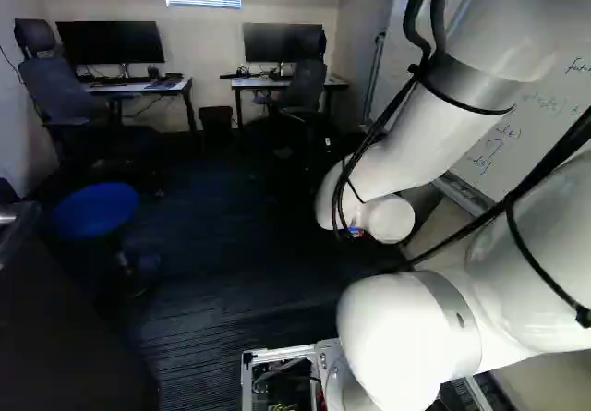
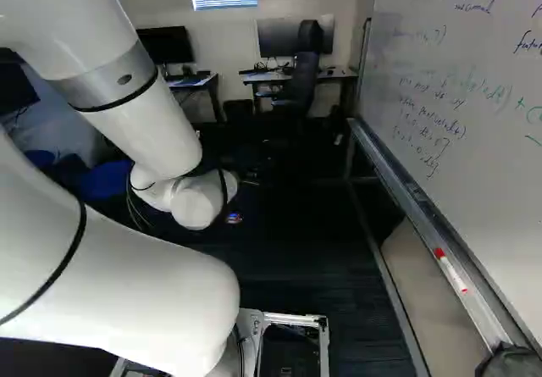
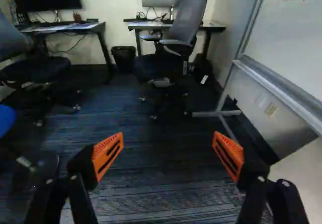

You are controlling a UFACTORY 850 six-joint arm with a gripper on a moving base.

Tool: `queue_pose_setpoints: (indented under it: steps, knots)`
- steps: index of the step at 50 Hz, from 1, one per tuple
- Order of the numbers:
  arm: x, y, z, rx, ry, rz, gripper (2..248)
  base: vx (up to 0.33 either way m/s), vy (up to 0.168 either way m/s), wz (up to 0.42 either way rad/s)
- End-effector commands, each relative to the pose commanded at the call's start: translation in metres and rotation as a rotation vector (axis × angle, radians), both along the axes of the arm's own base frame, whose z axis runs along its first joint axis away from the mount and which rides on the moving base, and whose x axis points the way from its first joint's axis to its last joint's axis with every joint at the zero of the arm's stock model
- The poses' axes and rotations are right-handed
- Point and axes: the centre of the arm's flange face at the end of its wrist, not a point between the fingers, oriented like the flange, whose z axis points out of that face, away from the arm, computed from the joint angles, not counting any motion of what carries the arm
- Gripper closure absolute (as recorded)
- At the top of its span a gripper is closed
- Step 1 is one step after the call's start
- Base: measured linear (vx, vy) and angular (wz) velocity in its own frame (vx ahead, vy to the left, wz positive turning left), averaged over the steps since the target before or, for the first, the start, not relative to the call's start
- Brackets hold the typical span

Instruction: Open the door and move inside

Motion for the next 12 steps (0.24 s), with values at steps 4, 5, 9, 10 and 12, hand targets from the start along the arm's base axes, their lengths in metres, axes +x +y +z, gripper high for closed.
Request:
queue_pose_setpoints:
  steps: [4, 5, 9, 10, 12]
  knots:
    - [0.0, 0.0, 0.0, 0.0, 0.0, 0.0, 3, 0.0, 0.0, 0.0]
    - [0.0, 0.0, 0.0, 0.0, 0.0, 0.0, 3, 0.0, 0.0, 0.0]
    - [0.0, 0.0, 0.0, 0.0, 0.0, 0.0, 3, 0.0, 0.0, 0.0]
    - [0.0, 0.0, 0.0, 0.0, 0.0, 0.0, 3, 0.0, 0.0, 0.0]
    - [0.0, 0.0, 0.0, 0.0, 0.0, 0.0, 3, 0.0, 0.0, 0.0]
